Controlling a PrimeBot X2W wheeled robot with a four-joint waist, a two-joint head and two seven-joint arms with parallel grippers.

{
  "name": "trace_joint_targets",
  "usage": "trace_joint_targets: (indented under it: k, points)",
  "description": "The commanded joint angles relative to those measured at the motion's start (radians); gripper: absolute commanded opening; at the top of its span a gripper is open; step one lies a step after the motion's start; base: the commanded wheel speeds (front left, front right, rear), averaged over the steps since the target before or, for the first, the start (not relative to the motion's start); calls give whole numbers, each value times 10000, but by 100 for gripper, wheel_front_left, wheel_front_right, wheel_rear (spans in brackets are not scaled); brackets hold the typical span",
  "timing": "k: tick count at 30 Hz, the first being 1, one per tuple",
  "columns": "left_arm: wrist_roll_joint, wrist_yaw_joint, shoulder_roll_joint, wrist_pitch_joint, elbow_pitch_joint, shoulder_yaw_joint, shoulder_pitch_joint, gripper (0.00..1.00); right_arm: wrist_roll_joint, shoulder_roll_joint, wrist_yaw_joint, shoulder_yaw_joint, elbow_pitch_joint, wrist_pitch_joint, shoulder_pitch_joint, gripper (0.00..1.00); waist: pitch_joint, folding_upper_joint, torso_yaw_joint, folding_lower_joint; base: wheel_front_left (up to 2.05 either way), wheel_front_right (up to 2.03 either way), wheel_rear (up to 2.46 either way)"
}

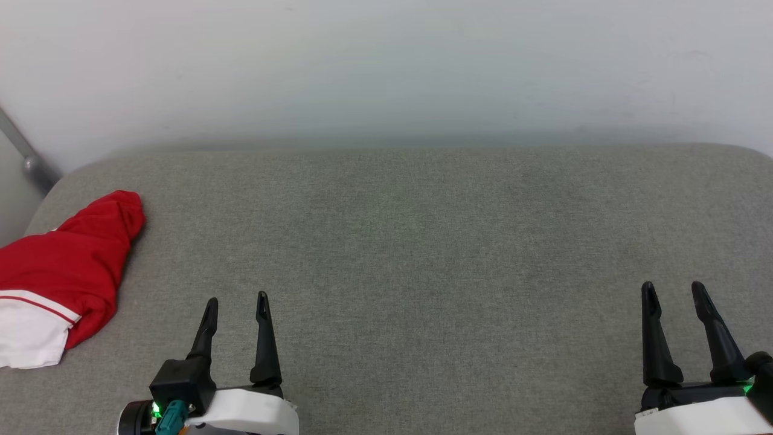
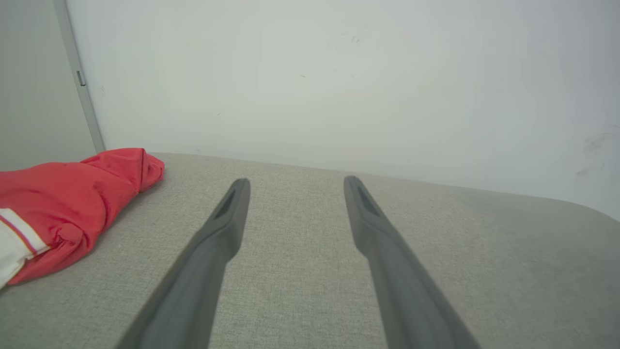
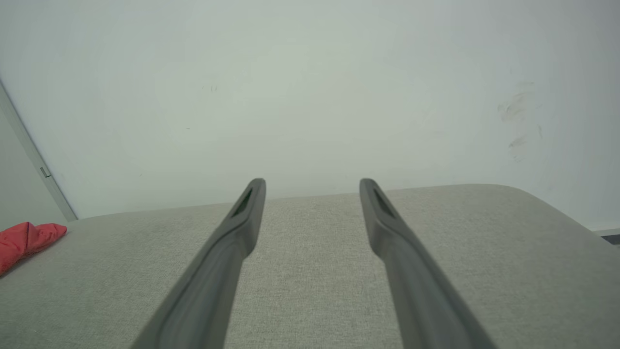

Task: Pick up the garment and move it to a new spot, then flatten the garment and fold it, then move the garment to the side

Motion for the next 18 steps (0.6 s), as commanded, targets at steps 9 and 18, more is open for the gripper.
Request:
trace_joint_targets:
  k: [9,18]
  points:
    - [614,-246,-115,-239,36,157,186,100,-583,0,-3,45,-188,-248,160,100,-9,0,15,0,0,0,0]
    - [840,-416,-155,-395,-1,253,270,100,-996,2,-3,50,-255,-399,272,100,-1,0,29,0,0,0,0]
